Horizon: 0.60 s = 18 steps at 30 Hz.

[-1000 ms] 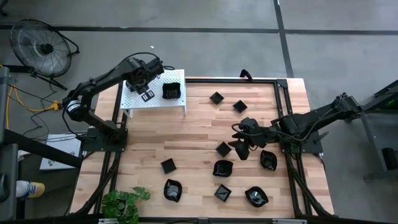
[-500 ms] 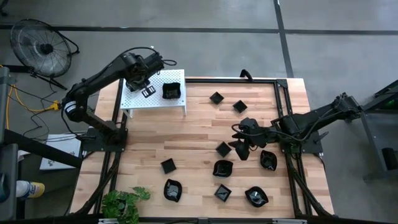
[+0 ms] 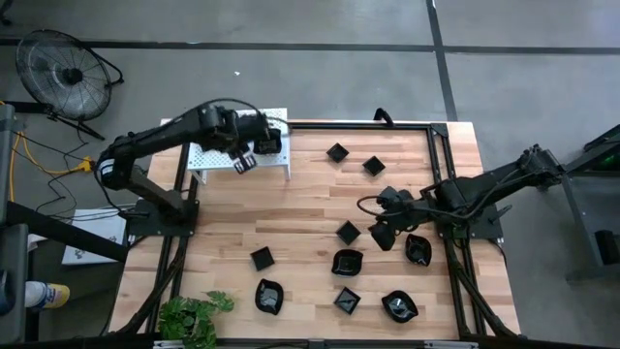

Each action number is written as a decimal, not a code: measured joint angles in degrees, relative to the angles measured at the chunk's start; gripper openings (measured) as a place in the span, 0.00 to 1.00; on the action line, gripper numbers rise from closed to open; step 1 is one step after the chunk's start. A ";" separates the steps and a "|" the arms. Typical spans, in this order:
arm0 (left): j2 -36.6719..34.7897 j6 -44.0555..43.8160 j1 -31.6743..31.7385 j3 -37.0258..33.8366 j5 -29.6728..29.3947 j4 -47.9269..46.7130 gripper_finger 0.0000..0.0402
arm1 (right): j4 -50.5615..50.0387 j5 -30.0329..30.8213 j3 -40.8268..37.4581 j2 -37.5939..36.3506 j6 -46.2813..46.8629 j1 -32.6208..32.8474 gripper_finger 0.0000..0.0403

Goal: Pick & Place Mini shaped plates
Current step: Stack the black leaf-shaped plate on the black leaf-shaped plate on the shelf

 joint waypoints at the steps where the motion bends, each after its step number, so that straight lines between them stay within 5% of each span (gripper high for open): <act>1: 0.00 -1.20 -1.78 0.00 0.00 0.10 0.28 | -1.39 -0.75 0.00 -0.02 0.71 0.05 0.52; 11: 0.00 -15.94 -18.78 0.00 -2.80 1.33 0.28 | -10.14 4.22 0.00 0.00 10.56 9.47 0.52; 18: 0.00 -19.40 -28.49 0.00 -5.04 10.95 0.28 | -14.19 9.79 0.00 0.08 19.44 17.81 0.52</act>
